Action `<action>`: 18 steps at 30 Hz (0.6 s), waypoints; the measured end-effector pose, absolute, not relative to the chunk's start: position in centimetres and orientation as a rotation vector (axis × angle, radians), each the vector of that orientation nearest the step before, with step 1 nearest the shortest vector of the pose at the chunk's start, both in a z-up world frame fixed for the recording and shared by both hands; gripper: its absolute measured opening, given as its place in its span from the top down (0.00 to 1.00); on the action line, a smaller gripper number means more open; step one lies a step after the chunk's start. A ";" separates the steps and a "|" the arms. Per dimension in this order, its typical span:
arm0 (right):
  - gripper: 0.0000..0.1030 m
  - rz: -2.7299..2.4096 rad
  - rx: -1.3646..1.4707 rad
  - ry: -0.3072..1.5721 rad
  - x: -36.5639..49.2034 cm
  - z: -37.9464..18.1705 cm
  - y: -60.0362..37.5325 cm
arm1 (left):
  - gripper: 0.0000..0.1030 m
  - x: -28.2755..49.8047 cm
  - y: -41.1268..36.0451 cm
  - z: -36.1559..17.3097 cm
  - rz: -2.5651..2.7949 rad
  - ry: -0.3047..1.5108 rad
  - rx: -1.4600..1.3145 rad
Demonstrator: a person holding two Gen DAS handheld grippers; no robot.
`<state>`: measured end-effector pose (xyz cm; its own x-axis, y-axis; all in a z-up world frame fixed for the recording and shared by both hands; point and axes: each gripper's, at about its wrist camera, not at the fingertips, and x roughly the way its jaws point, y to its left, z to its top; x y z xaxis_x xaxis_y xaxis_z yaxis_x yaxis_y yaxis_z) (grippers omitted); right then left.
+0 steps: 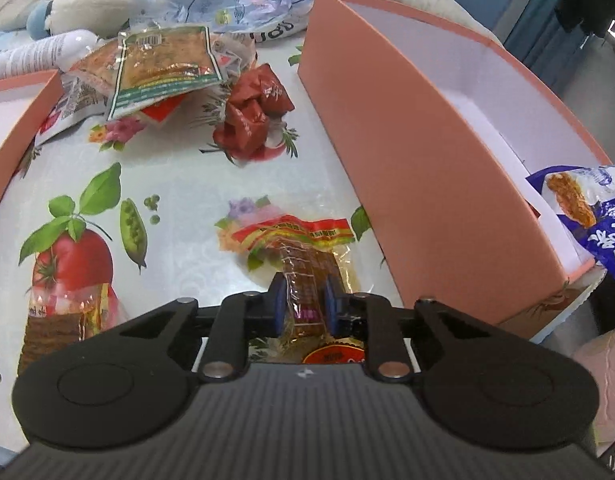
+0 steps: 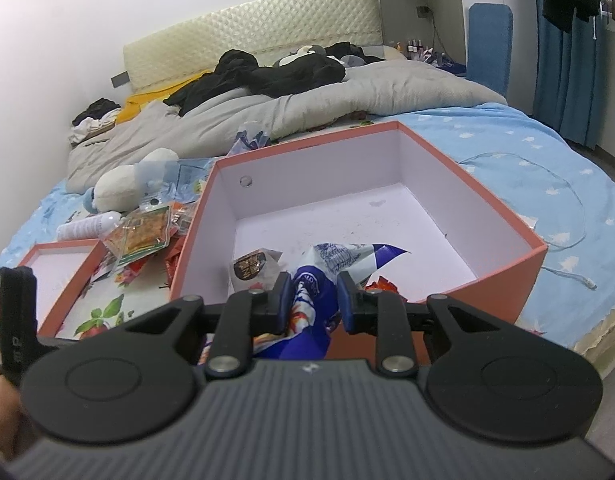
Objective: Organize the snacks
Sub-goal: 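Drop the sausage pack into the box with the left tool while the right tool releases the bag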
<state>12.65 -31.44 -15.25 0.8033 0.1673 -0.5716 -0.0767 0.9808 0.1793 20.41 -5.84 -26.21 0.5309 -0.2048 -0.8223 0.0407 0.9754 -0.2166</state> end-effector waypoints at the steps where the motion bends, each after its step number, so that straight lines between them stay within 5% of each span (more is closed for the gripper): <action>1: 0.73 0.133 0.151 0.627 12.6 -15.3 -31.4 | 0.80 20.4 -5.7 -26.2 -0.146 1.000 -0.193; 7: 0.74 0.136 0.139 0.631 12.8 -15.2 -31.4 | 0.93 19.8 -5.7 -23.4 -0.155 0.945 -0.242; 18: 0.75 0.128 0.128 0.589 14.2 -14.0 -32.0 | 0.93 20.4 -6.7 -13.4 -0.229 0.795 -0.262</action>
